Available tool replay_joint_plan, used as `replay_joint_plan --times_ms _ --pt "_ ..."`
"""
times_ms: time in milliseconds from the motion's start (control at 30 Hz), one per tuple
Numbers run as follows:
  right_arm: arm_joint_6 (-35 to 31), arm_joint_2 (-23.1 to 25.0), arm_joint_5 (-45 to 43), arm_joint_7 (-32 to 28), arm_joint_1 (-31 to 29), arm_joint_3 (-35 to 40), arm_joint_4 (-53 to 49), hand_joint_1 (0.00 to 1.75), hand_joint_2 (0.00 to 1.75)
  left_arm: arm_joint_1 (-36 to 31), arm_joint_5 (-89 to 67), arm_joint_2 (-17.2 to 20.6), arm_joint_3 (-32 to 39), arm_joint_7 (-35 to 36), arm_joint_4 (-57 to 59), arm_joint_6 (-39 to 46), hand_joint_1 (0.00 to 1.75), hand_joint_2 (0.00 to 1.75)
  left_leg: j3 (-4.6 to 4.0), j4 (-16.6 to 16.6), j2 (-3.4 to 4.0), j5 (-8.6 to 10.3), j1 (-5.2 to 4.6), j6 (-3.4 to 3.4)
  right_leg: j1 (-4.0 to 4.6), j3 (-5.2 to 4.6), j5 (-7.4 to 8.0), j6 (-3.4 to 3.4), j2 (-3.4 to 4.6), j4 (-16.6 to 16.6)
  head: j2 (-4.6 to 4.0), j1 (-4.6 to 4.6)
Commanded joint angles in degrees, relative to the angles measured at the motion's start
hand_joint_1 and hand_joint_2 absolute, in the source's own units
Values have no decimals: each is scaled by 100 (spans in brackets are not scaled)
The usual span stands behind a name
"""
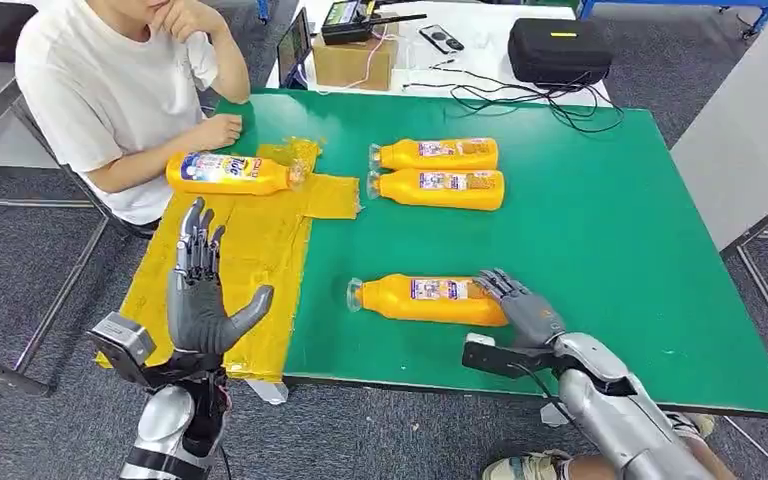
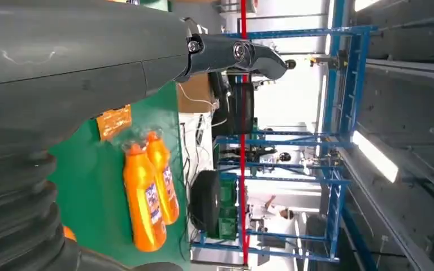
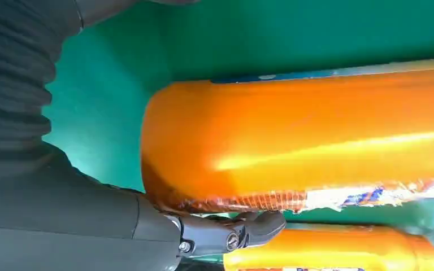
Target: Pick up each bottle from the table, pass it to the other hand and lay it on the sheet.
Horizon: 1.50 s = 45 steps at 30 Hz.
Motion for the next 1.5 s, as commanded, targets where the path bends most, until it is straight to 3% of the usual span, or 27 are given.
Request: replay_joint_plan --times_ms 33,500,533,567,1067,1367,1500 --pt "-134 409 427 336 -479 492 1393 0 175 -104 -26 189 17 84 173 114 0 175 31 -6 12 -6 10 -11 11 29 -2 -16 9 -9 0 2" --pt "-106 590 554 320 -708 480 1867 0 175 -224 -102 189 46 30 330 181 0 175 53 -5 14 -2 7 -8 8 45 5 -16 3 -8 0 2" --pt "-102 579 554 320 -707 478 1878 52 175 -224 -102 188 46 30 332 181 0 175 55 -7 15 -2 13 -13 15 48 6 -25 3 -11 0 0" --pt "18 591 554 224 -798 533 2069 171 175 -253 -110 195 31 6 388 193 0 175 56 -10 19 -2 14 -15 16 47 9 -31 6 -12 0 2" --pt "262 536 482 -50 -836 619 2358 175 175 -263 -91 218 -3 -61 464 213 0 175 73 -8 13 -1 9 -8 11 62 7 -27 3 -12 0 0" --pt "752 299 -79 -785 -716 647 2193 175 175 -409 297 291 94 -218 352 -56 0 175 69 -5 9 0 13 -8 15 57 8 -28 -3 -13 0 2" --pt "837 330 -1171 -1570 -79 117 1432 175 175 -414 520 235 167 -283 290 -134 0 175 74 -12 3 1 18 -12 20 66 8 -35 -12 -21 0 0"
